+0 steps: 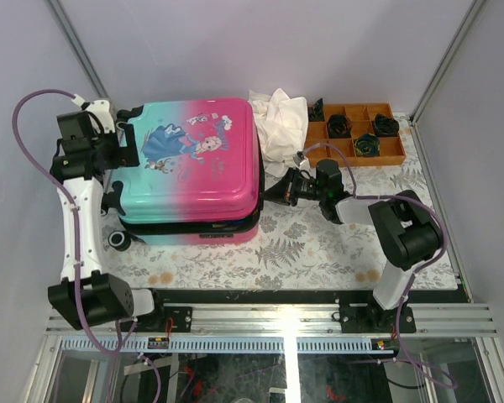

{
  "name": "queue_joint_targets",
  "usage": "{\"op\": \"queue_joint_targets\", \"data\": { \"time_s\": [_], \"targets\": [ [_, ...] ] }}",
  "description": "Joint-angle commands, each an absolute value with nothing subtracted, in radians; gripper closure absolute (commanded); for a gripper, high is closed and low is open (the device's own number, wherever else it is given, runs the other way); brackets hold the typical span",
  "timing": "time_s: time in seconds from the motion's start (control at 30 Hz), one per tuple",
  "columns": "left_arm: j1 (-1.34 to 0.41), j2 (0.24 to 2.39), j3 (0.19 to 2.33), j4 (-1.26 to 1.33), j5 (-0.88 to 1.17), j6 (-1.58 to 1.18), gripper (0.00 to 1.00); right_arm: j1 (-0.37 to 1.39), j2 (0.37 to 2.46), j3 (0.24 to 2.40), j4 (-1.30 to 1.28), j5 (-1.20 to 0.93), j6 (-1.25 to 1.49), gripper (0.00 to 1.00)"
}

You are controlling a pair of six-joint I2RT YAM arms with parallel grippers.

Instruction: Pack the luggage

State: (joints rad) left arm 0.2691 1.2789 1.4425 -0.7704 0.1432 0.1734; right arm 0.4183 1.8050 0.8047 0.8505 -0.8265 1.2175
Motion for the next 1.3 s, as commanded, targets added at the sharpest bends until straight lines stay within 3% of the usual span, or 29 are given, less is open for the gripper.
{"op": "queue_joint_targets", "data": {
  "time_s": [0.0, 0.13, 0.33, 0.47, 0.6, 0.7, 0.93, 1.07, 1.27],
  "targets": [
    [0.342, 1.368, 1.521, -0.799, 0.195, 0.161, 0.0, 0.4, 1.734, 0.816, 0.612, -0.863, 1.014, 1.0],
    [0.393, 1.382, 1.475, -0.817, 0.24, 0.169, 0.0, 0.4, 1.715, 0.837, 0.485, -0.888, 0.909, 0.98],
    [0.393, 1.339, 1.342, -0.83, 0.253, 0.254, 0.0, 0.393, 1.566, 0.837, 0.304, -0.851, 0.721, 0.71],
    [0.395, 1.307, 1.287, -0.876, 0.318, 0.298, 0.0, 0.378, 1.474, 0.825, 0.185, -0.835, 0.638, 0.59],
    [0.395, 1.261, 1.243, -0.947, 0.398, 0.359, 0.02, 0.378, 1.359, 0.705, 0.277, -0.864, 0.721, 0.54],
    [0.395, 1.23, 1.206, -1.015, 0.458, 0.398, 0.03, 0.378, 1.316, 0.652, 0.289, -0.891, 0.716, 0.53],
    [0.393, 1.199, 1.174, -1.176, 0.617, 0.534, 0.07, 0.386, 1.195, 0.565, 0.28, -0.892, 0.547, 0.65],
    [0.395, 1.24, 1.274, -1.234, 0.667, 0.552, 0.03, 0.476, 1.162, 0.562, 0.251, -0.81, 0.326, 0.65],
    [0.396, 1.342, 1.5, -1.072, 0.606, 0.312, 0.0, 0.604, 1.266, 0.727, 0.024, -0.673, -0.051, 0.63]
  ]
}}
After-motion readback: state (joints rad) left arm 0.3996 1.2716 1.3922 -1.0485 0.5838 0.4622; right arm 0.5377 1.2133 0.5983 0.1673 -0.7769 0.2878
